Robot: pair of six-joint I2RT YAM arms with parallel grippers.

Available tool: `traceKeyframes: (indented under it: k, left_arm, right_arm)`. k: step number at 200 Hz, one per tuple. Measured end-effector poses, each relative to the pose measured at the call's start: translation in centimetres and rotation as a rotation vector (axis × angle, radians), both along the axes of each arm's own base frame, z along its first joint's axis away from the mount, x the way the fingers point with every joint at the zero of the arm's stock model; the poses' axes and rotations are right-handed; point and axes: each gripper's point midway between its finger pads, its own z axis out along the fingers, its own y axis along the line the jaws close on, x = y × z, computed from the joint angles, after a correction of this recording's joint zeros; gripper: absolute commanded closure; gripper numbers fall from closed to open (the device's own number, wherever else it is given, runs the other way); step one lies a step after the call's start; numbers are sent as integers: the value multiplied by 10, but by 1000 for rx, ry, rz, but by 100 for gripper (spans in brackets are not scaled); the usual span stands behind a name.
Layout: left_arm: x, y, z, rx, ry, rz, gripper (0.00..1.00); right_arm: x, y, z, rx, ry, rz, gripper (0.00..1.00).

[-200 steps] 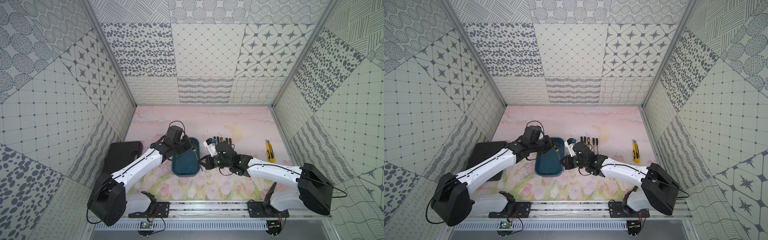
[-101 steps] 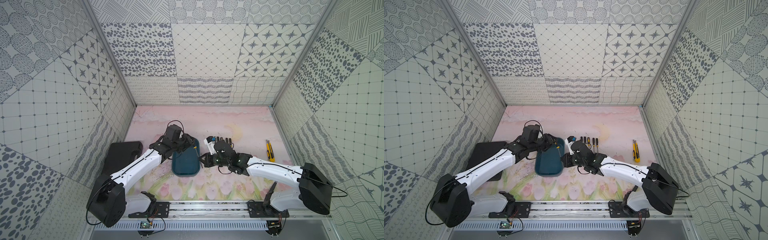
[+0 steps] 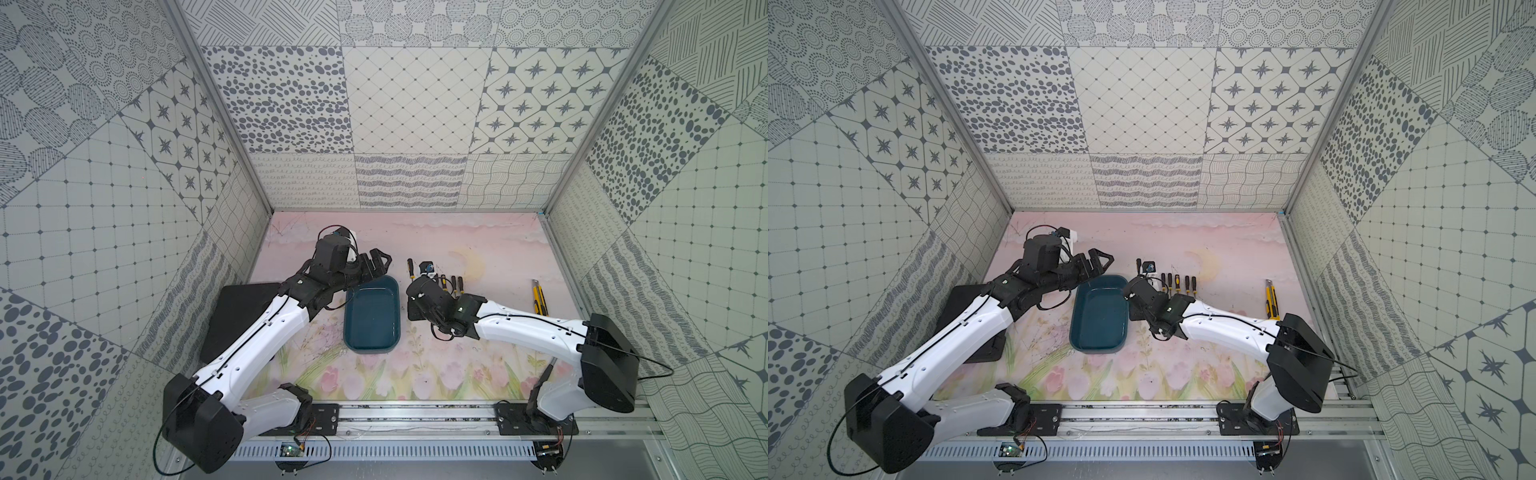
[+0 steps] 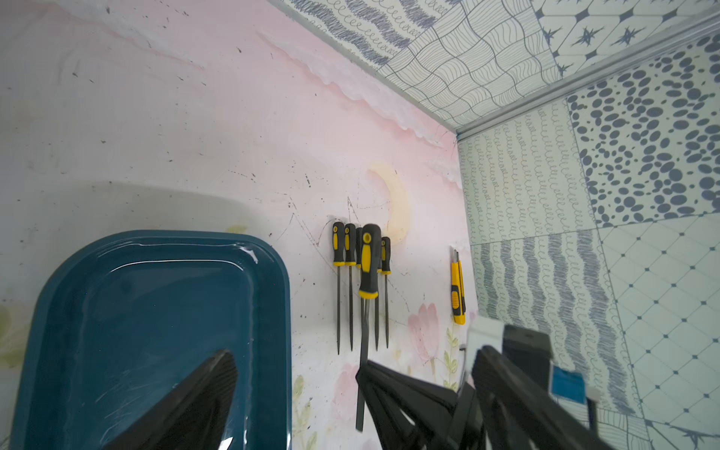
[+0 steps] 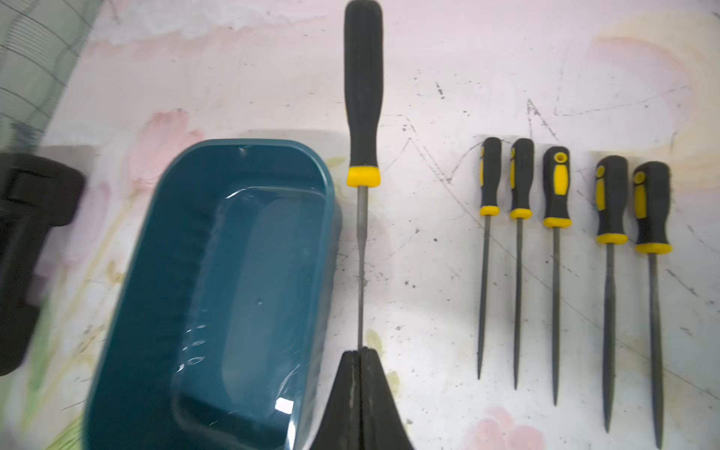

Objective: Take the file tool out of the storage box
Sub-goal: Pick up the file tool from the storage box, then place the file tool at the center of the board.

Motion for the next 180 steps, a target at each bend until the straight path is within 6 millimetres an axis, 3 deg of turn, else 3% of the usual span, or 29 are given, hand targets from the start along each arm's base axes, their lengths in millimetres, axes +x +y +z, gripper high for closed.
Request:
traceKeyframes:
  k: [44, 103, 180]
  left_arm:
    - [-41, 11, 7, 75, 14, -98, 1]
    - [-93, 32, 6, 143, 31, -162, 1]
    - [-116, 47, -34, 206, 131, -161, 1]
  right_arm:
    - [10, -19, -42, -127, 59, -55, 100]
    - [27, -36, -69, -163, 119, -106, 100]
    - [32, -32, -92, -192, 165, -84, 100]
